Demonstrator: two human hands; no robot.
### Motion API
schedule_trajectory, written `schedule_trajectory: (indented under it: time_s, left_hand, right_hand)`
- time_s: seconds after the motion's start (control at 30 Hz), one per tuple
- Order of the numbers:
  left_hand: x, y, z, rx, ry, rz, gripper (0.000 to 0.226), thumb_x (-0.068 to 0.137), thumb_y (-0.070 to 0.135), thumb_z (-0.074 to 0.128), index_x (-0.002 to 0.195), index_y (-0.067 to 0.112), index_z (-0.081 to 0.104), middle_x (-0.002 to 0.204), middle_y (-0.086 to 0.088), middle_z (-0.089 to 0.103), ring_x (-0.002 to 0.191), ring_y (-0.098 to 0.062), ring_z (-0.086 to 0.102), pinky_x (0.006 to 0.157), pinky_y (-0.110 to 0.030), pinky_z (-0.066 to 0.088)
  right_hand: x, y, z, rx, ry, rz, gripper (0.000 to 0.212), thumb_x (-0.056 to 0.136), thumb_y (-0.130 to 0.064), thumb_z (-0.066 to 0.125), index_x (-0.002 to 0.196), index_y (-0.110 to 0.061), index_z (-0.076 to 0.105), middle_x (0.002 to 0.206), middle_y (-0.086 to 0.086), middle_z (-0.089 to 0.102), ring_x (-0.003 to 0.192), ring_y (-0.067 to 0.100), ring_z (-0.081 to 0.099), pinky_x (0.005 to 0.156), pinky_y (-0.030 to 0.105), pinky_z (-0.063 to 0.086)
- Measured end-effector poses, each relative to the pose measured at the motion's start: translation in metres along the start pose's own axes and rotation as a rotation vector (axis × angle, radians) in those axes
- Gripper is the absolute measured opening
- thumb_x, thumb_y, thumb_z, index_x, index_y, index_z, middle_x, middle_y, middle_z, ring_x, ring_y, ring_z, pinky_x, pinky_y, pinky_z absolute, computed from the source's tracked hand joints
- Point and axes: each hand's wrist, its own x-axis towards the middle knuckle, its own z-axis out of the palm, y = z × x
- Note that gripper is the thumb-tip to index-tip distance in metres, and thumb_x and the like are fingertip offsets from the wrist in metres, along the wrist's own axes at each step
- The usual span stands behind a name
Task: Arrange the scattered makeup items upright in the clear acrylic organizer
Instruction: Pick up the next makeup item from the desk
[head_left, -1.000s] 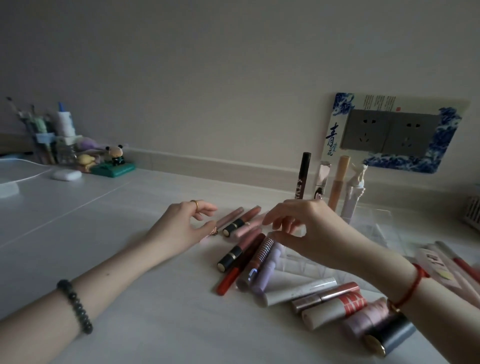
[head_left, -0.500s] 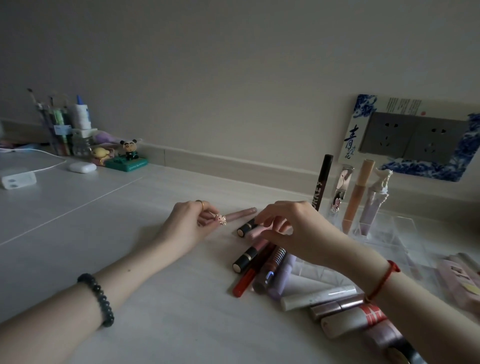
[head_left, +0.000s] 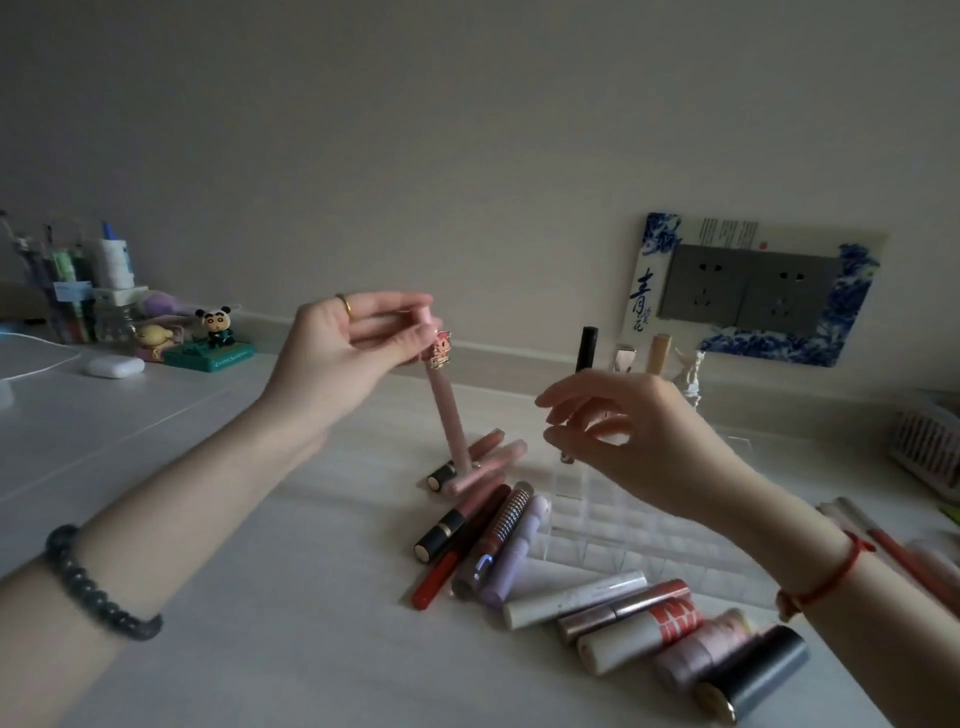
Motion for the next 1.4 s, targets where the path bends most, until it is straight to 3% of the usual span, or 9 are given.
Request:
schedule_trajectory:
  time_s: [0.2, 0.37, 0.5, 0.6, 0.8, 1.03, 1.17, 1.23, 1.4]
  left_hand:
    - [0.002, 0.019, 0.057, -0.188, -0.208, -0.032, 0.029, 0.060, 0.014, 0.064, 0.088, 0.015, 0.066, 0.069, 0.006, 0.073, 0.070, -0.004, 0.067, 0.072, -0.020, 0.055]
    - [0.003, 0.012, 0.096, -0.243, -0.301, -0.060, 0.028, 0.062, 0.014, 0.065, 0.089, 0.014, 0.067, 0.074, 0.003, 0.074, 0.075, -0.008, 0.068, 0.069, -0.020, 0.056]
    - [0.005, 0.006, 0.117, -0.271, -0.304, -0.056, 0.027, 0.062, 0.015, 0.066, 0.089, 0.017, 0.068, 0.077, 0.005, 0.074, 0.078, -0.008, 0.068, 0.069, -0.019, 0.055]
    - [0.005, 0.000, 0.129, -0.271, -0.291, -0.068, 0.029, 0.062, 0.020, 0.066, 0.091, 0.019, 0.067, 0.080, 0.006, 0.073, 0.080, -0.008, 0.068, 0.071, -0.020, 0.056]
    - [0.005, -0.012, 0.127, -0.240, -0.258, -0.022, 0.027, 0.067, 0.020, 0.063, 0.094, 0.014, 0.066, 0.080, 0.005, 0.073, 0.076, -0.009, 0.068, 0.070, -0.019, 0.056]
    - [0.017, -0.050, 0.090, -0.024, -0.128, -0.042, 0.015, 0.084, 0.011, 0.056, 0.088, 0.022, 0.065, 0.074, 0.011, 0.073, 0.073, -0.002, 0.065, 0.071, -0.014, 0.053]
    - [0.020, -0.075, 0.075, 0.188, -0.205, -0.164, 0.014, 0.084, 0.020, 0.058, 0.096, 0.027, 0.062, 0.100, 0.005, 0.068, 0.092, -0.007, 0.062, 0.069, -0.010, 0.051]
    - [0.019, -0.083, 0.074, 0.211, -0.233, -0.217, 0.019, 0.083, 0.019, 0.060, 0.102, 0.022, 0.060, 0.104, 0.003, 0.066, 0.093, -0.005, 0.060, 0.065, -0.006, 0.050]
    - [0.017, -0.092, 0.076, 0.249, -0.315, -0.239, 0.024, 0.082, 0.014, 0.061, 0.106, 0.017, 0.060, 0.104, 0.002, 0.066, 0.096, -0.001, 0.060, 0.092, -0.022, 0.047]
  right_hand:
    - [-0.008, -0.004, -0.023, 0.223, 0.021, 0.052, 0.027, 0.073, -0.017, 0.067, 0.100, -0.015, 0.063, 0.088, -0.004, 0.069, 0.077, 0.004, 0.066, 0.073, 0.018, 0.054]
    - [-0.016, 0.006, -0.034, 0.286, 0.035, 0.109, 0.015, 0.074, -0.009, 0.066, 0.088, -0.014, 0.065, 0.079, -0.003, 0.069, 0.069, 0.006, 0.067, 0.065, 0.019, 0.054]
    - [-0.019, 0.017, -0.047, 0.273, 0.056, 0.164, 0.011, 0.073, -0.009, 0.067, 0.084, -0.011, 0.065, 0.077, 0.002, 0.070, 0.070, 0.014, 0.068, 0.066, 0.025, 0.057]
    - [-0.020, 0.026, -0.059, 0.260, 0.101, 0.206, 0.011, 0.072, -0.008, 0.067, 0.083, -0.012, 0.065, 0.077, 0.002, 0.069, 0.070, 0.012, 0.068, 0.065, 0.023, 0.057]
    - [-0.024, 0.051, -0.089, 0.282, 0.344, 0.299, 0.010, 0.072, -0.009, 0.066, 0.078, -0.016, 0.063, 0.081, 0.004, 0.067, 0.070, 0.012, 0.068, 0.062, 0.020, 0.056]
    - [-0.023, 0.078, -0.080, 0.187, 0.414, 0.350, 0.011, 0.074, -0.008, 0.067, 0.078, -0.017, 0.063, 0.082, 0.002, 0.067, 0.075, 0.012, 0.066, 0.066, 0.016, 0.055]
    - [-0.021, 0.088, -0.067, 0.068, 0.364, 0.355, 0.013, 0.073, -0.009, 0.068, 0.082, -0.018, 0.065, 0.082, -0.003, 0.067, 0.076, 0.008, 0.064, 0.071, 0.016, 0.054]
    - [-0.022, 0.094, -0.063, 0.054, 0.349, 0.366, 0.014, 0.072, -0.009, 0.069, 0.085, -0.014, 0.067, 0.082, -0.001, 0.069, 0.076, 0.008, 0.065, 0.072, 0.018, 0.054]
    - [-0.025, 0.102, -0.058, 0.025, 0.311, 0.398, 0.015, 0.072, -0.009, 0.070, 0.085, -0.015, 0.068, 0.081, 0.000, 0.069, 0.074, 0.008, 0.065, 0.071, 0.016, 0.052]
